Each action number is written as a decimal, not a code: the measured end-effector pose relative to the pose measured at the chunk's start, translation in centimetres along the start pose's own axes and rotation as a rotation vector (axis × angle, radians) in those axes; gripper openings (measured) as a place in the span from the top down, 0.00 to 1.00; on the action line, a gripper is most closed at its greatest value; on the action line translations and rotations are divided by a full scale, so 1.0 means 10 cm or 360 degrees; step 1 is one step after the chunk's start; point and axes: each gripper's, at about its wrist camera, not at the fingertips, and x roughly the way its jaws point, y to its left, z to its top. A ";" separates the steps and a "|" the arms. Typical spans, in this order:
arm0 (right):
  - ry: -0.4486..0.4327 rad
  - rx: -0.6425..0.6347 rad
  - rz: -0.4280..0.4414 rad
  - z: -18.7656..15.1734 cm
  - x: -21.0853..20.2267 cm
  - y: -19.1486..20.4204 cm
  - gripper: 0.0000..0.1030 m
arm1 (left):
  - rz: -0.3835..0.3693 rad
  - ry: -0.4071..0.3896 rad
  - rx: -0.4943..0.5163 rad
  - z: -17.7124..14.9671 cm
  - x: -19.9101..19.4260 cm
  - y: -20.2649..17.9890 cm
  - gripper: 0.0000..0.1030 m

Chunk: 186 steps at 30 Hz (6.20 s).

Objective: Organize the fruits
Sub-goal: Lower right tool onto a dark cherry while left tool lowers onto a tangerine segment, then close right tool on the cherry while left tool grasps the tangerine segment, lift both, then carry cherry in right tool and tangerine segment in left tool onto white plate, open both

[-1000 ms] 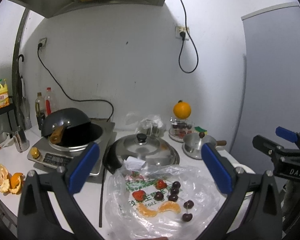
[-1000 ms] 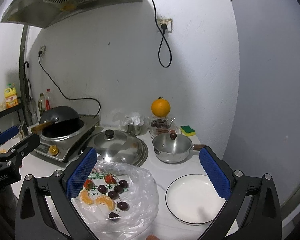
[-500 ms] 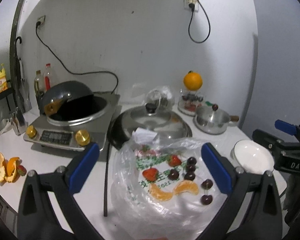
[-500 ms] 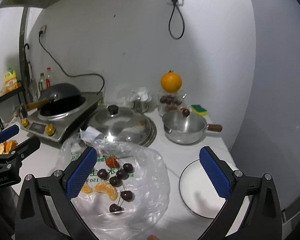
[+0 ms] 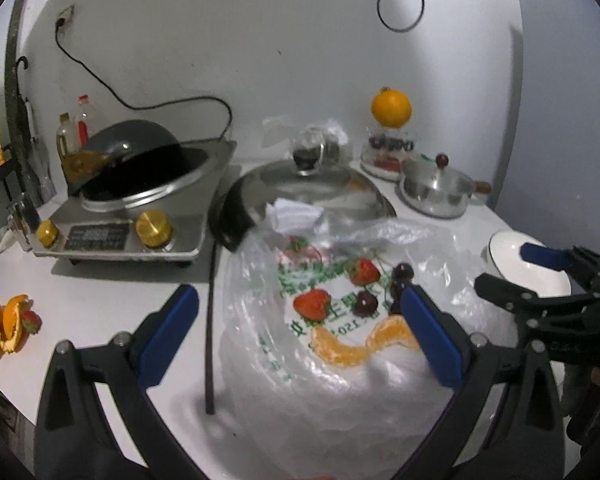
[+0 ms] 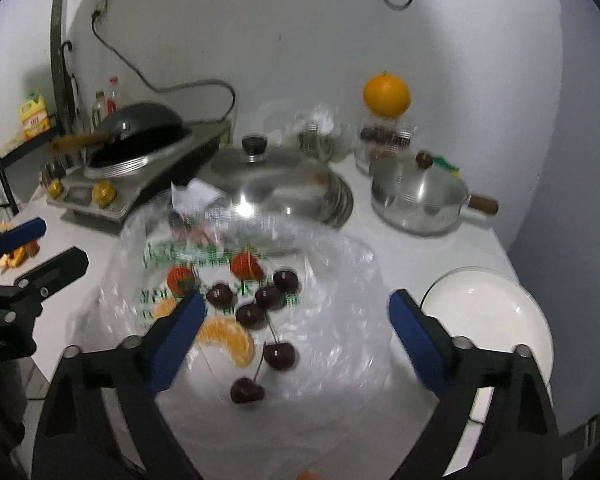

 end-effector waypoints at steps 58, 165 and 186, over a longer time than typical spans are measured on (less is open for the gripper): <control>0.0272 -0.0125 0.0332 -0.32 0.58 -0.19 0.68 | -0.0276 0.0571 0.0261 -0.42 1.16 -0.26 0.34; -0.0058 0.0054 0.0214 -0.28 -0.21 -1.49 0.70 | -0.0492 0.0277 0.0355 0.26 0.60 -1.57 0.54; -0.0033 0.0163 0.0135 -0.46 -0.07 -2.19 0.70 | -0.0603 0.0332 0.0448 0.29 0.99 -2.40 0.54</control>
